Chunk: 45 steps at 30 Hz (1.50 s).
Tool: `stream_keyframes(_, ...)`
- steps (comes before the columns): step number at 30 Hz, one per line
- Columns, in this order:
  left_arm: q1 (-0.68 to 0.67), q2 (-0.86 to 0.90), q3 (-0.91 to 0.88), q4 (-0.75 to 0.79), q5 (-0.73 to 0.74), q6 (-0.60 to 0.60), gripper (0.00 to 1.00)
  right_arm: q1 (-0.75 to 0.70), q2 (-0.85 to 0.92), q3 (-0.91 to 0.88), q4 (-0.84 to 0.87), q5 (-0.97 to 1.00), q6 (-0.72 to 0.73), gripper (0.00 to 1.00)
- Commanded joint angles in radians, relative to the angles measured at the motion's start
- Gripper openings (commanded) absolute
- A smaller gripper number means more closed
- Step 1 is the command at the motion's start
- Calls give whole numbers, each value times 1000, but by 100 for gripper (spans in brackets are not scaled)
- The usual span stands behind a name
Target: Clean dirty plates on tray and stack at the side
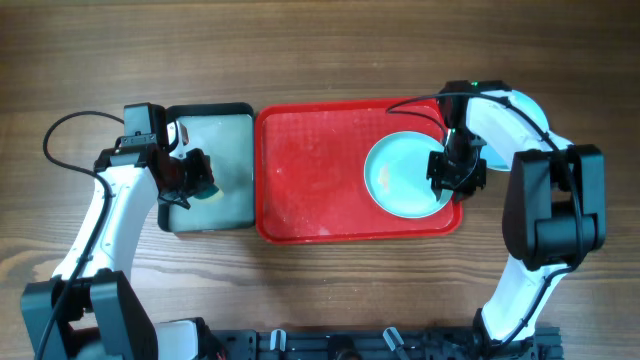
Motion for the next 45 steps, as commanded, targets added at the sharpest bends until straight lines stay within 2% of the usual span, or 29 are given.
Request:
stream_keyframes(1,0,-12,-4,5,13,-2,5,0,-4,-7,17,25,7,31)
stream_keyframes(3,0,-12,-4,8,13,-2,5,0,-5,7,22,25,7,19)
stream_keyframes(4,0,-12,-4,8,13,-2,5,0,-6,14,31,23,8,7)
stream_keyframes(5,0,-12,-4,8,13,-2,5,0,-6,14,44,6,8,5)
stream_keyframes(9,0,-12,-4,9,13,-2,5,3,-6,14,140,-203,6,6)
stream_keyframes(14,0,-12,-4,14,13,-2,5,76,-6,14,327,-253,-5,8)
stream_keyframes(17,0,-12,-4,21,13,-2,5,130,-6,14,418,-234,-39,4)
stream_keyframes(19,0,-12,-4,24,13,-2,5,162,-6,14,453,-239,67,4)
stream_keyframes(20,0,-12,-4,23,13,-2,5,174,-6,14,452,-251,118,8)
stream_keyframes(22,0,-12,-4,23,13,-2,5,192,-7,14,452,-249,102,18)
stream_keyframes(23,0,-12,-4,23,13,-2,5,190,-15,18,463,-239,61,27)
stream_keyframes(26,0,-12,-4,27,13,-2,5,168,-47,85,471,-238,-74,36)
stream_keyframes(30,0,-12,-4,30,13,-2,5,168,-57,127,537,-137,-207,34)
stream_keyframes(32,0,-12,-4,30,13,-2,6,169,-49,127,536,-86,-207,32)
stream_keyframes(45,0,-12,-4,30,13,-2,6,205,-25,24,588,-87,-207,24)
